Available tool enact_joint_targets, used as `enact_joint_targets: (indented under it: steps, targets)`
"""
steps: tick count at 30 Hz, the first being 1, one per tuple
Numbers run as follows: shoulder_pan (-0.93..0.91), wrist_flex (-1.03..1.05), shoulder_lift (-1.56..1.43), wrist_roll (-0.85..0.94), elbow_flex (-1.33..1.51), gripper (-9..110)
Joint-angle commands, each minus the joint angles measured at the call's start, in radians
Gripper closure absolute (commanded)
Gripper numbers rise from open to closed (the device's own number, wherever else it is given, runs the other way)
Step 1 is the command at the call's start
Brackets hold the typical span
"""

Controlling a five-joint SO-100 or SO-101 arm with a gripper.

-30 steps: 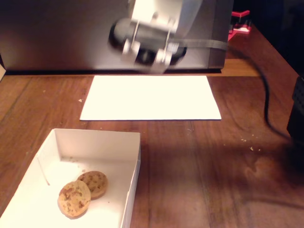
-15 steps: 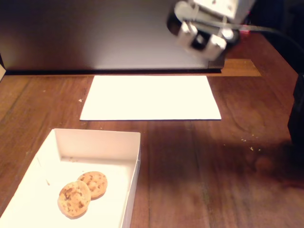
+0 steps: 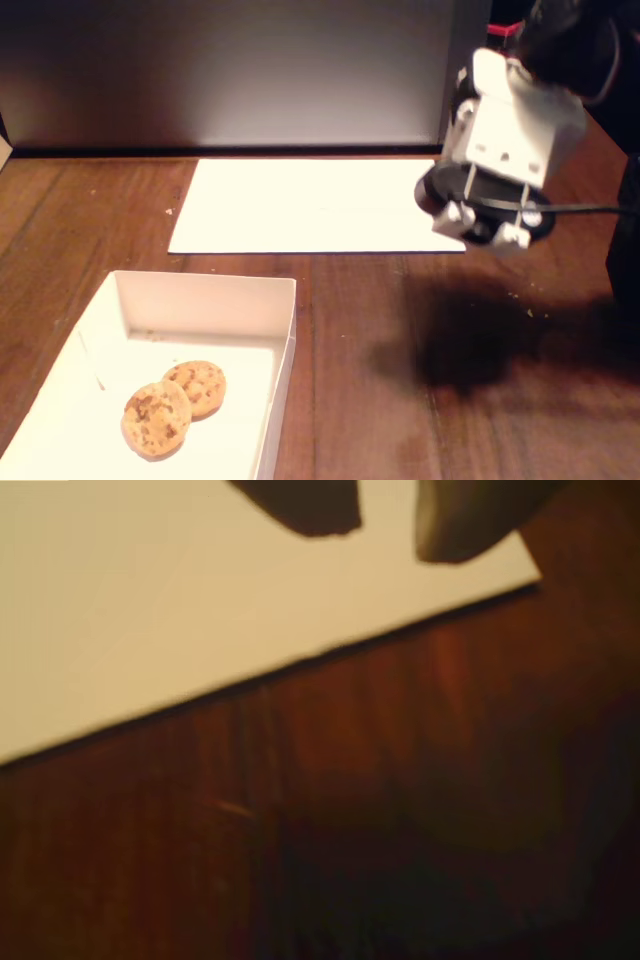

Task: Grasp a mini cookies block and put it in the white box.

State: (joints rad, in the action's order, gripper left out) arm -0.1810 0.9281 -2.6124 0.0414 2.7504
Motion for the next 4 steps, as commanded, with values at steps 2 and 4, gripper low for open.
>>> enact_joint_targets:
  steps: [2,4]
  targets:
    - [0.038,-0.064,-0.077,-0.018,0.058,101]
    - [0.057,-0.074,-0.110,-0.026,0.106,101]
